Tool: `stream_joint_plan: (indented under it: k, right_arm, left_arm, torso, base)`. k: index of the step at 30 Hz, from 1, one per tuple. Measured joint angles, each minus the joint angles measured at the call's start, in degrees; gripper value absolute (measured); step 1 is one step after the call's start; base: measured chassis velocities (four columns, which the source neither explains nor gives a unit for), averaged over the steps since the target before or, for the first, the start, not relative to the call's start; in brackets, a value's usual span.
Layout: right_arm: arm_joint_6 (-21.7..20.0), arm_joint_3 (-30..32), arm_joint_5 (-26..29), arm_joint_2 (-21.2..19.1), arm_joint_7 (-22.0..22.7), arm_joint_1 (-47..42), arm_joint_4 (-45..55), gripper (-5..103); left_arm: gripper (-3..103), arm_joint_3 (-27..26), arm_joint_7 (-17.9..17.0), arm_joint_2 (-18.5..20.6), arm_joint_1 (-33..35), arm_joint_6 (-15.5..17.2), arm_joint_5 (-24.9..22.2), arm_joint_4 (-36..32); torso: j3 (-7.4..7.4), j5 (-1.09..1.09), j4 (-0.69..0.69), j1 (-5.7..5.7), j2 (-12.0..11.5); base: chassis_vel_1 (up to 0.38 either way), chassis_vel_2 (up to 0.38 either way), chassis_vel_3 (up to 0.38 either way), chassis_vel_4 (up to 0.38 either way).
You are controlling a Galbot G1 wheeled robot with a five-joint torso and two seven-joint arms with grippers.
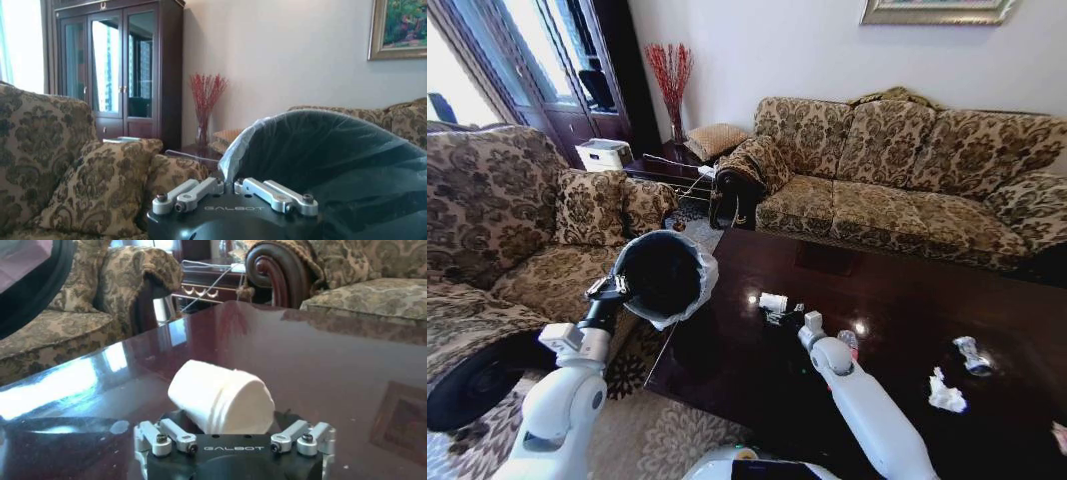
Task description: Move to the front of the table and place the trash on the table into the trash bin.
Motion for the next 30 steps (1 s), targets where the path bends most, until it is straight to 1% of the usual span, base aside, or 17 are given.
stream_joint_plan:
  k: [2,5,6,9,10,13,15,16,18,22,24,25,27,28,29,30]
  right_arm:
    - [0.18,-0.01,-0.28,0.13,-0.41,0.09,-0.30,90]
    - [0.51,0.00,-0.84,0.58,-0.94,0.21,-1.05,74]
    - [0.51,0.00,-0.84,0.58,-0.94,0.21,-1.05,74]
    - [0.72,0.09,-1.20,1.01,-0.98,0.37,-1.27,58]
    - [0.72,0.09,-1.20,1.01,-0.98,0.37,-1.27,58]
    - [0.73,0.13,-1.28,1.18,-0.98,0.43,-1.27,41]
    - [0.75,0.19,-1.29,1.24,-0.98,0.44,-1.27,41]
    - [0.75,0.24,-1.30,1.26,-0.93,0.45,-1.27,30]
    - [0.75,0.26,-1.31,1.27,-0.86,0.46,-1.27,30]
    - [0.73,0.44,-1.38,0.82,-0.23,0.37,-0.07,9]
    - [0.73,0.46,-1.46,0.64,-0.14,0.33,0.27,9]
    - [0.76,0.49,-1.69,0.32,0.19,0.31,0.94,4]
    - [0.78,0.41,-1.78,0.05,1.43,0.55,1.74,1]
    - [0.78,0.02,-1.72,0.02,2.71,0.99,2.13,1]
    - [0.78,0.02,-1.72,0.02,2.71,0.99,2.13,1]
    - [0.78,-0.23,-1.66,0.03,3.24,1.26,2.18,5]
  left_arm:
    - [3,-0.04,0.09,0.05,-0.05,0.00,0.01,0.03]
    - [3,-0.01,0.36,0.15,-0.13,0.00,0.01,0.15]
    - [3,-0.01,0.36,0.15,-0.13,0.00,0.01,0.15]
    - [3,0.45,0.69,0.22,-0.17,0.00,0.14,0.48]
    - [3,0.45,0.69,0.22,-0.17,0.00,0.14,0.48]
    - [3,0.87,0.80,0.21,-0.23,0.00,0.29,0.75]
    - [3,0.95,0.88,0.23,-0.27,0.00,0.29,0.84]
    - [3,0.99,0.99,0.30,-0.31,0.00,0.29,0.96]
    - [3,1.01,1.04,0.36,-0.36,-0.01,0.29,1.08]
    - [3,1.24,1.13,0.56,-0.72,-0.05,0.28,1.37]
    - [3,1.32,1.14,0.56,-0.73,-0.07,0.28,1.39]
    - [3,1.45,1.18,0.52,-0.72,-0.09,0.29,1.40]
    - [3,1.56,1.27,0.40,-0.57,-0.13,0.36,1.39]
    - [3,1.61,1.37,0.37,-0.45,-0.13,0.47,1.36]
    - [3,1.61,1.37,0.37,-0.45,-0.13,0.47,1.36]
    - [3,1.65,1.42,0.36,-0.42,-0.13,0.53,1.33]
  torso:
    - [0.00,0.00,0.00,0.00,0.00]
    - [0.00,0.00,0.00,0.00,0.00]
    - [0.00,0.00,0.00,0.00,0.00]
    - [-0.01,0.00,0.01,0.00,0.00]
    - [-0.01,0.00,0.01,0.00,0.00]
    - [0.00,0.00,0.00,0.00,0.00]
    - [0.00,0.00,0.00,0.00,0.00]
    - [0.00,0.00,0.00,0.00,0.00]
    - [0.00,0.00,0.00,0.00,0.00]
    - [0.00,0.00,0.00,0.00,0.00]
    - [0.00,0.00,0.00,0.00,0.00]
    - [0.00,0.00,0.00,0.00,0.00]
    - [0.00,0.00,-0.01,0.00,0.00]
    - [0.00,0.00,0.00,0.00,0.00]
    - [0.00,0.00,0.00,0.00,0.00]
    - [0.00,0.00,0.00,0.00,0.00]
  base:
    - [0.000,0.000,0.000,0.000]
    - [0.000,0.000,0.000,0.000]
    - [0.000,0.000,0.000,0.000]
    - [0.000,0.000,0.000,0.000]
    - [0.000,0.000,0.000,0.000]
    - [0.000,0.000,0.000,0.000]
    - [0.000,0.000,0.000,0.000]
    - [0.000,0.000,0.000,0.000]
    - [0.000,0.000,0.000,0.000]
    - [0.000,0.000,0.000,0.000]
    - [0.000,0.000,0.000,0.000]
    - [0.000,0.000,0.000,0.000]
    - [0.000,0.000,0.000,0.000]
    - [0.000,0.000,0.000,0.000]
    - [0.000,0.000,0.000,0.000]
    - [0.000,0.000,0.000,0.000]
